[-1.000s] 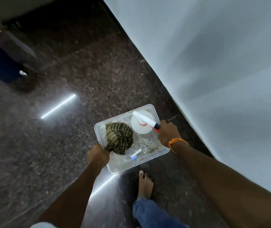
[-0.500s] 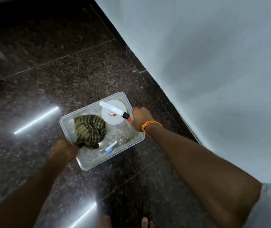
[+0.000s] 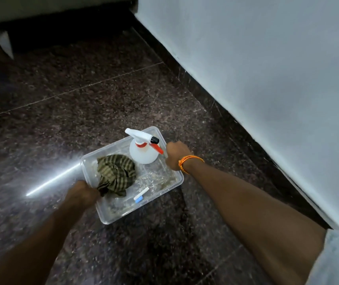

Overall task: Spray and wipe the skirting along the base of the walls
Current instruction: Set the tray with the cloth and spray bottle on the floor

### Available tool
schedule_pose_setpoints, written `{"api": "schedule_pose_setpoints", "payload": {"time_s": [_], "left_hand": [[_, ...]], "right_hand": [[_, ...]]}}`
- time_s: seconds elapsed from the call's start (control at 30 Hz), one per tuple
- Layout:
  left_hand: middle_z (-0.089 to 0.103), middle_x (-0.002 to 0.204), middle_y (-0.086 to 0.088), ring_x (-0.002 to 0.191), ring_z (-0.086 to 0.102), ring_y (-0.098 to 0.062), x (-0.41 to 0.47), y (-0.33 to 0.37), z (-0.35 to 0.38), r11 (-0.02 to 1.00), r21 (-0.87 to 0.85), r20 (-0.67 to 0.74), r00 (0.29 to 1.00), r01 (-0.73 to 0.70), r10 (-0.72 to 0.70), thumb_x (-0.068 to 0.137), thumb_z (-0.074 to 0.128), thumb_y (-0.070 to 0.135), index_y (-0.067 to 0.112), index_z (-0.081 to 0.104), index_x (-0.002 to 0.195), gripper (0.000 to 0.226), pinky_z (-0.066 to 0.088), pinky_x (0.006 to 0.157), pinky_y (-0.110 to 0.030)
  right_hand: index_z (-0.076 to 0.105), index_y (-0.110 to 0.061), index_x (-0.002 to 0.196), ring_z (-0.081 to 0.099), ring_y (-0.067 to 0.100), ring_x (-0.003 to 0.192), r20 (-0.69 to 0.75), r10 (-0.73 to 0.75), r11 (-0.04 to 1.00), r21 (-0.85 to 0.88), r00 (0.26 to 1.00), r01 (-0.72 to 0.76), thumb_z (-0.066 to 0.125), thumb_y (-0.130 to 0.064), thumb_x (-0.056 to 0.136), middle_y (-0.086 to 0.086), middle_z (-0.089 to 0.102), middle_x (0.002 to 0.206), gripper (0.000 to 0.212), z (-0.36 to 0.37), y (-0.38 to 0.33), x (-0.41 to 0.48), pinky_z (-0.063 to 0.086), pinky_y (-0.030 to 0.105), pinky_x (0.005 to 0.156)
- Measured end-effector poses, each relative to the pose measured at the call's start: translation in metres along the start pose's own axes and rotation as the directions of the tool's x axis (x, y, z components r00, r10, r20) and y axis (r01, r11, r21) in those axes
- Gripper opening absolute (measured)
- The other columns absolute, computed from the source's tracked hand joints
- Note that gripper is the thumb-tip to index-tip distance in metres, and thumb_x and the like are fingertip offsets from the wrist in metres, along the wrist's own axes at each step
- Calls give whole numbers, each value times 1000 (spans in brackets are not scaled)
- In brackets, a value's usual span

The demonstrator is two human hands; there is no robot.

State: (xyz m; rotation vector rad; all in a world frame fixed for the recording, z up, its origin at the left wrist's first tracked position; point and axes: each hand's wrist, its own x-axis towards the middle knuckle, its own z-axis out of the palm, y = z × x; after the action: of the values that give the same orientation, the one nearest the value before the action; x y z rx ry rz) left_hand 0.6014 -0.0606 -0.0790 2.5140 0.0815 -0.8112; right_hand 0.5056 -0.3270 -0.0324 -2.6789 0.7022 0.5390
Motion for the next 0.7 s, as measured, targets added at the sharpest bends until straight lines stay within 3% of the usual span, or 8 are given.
{"api": "schedule_pose_setpoints", "payload": {"time_s": [0.23, 0.5, 0.7], "left_hand": [[69, 89, -19, 80, 67, -32, 28, 3, 4, 999, 8, 9, 999, 46, -46, 62, 77, 23, 2, 68, 87, 34, 50, 57, -28], [65, 97, -19, 92, 65, -34, 26, 8, 10, 999, 19, 2, 1000, 31, -31, 79, 67, 13, 2, 62, 91, 17, 49, 66, -31], [68, 101, -20, 88, 67, -33, 23, 11, 8, 997, -8, -17, 997, 78, -78, 77, 66, 18, -1, 64, 101, 30, 58, 70, -37]], "right_hand": [[57, 2, 125, 57, 40, 119, -22, 13, 1000, -5, 1000, -13, 57, -16, 96, 24, 60, 128, 33, 13, 1, 18, 48, 42, 93], [56, 5, 126, 55, 40, 121, -5, 17, 1000, 6, 1000, -17, 59, -14, 94, 25, 60, 129, 38, 22, 6, 33, 48, 41, 93], [59, 1, 122, 58, 40, 116, -50, 25, 999, 29, 998, -24, 62, -20, 90, 22, 62, 125, 38, 30, 5, 43, 48, 41, 92]]}}
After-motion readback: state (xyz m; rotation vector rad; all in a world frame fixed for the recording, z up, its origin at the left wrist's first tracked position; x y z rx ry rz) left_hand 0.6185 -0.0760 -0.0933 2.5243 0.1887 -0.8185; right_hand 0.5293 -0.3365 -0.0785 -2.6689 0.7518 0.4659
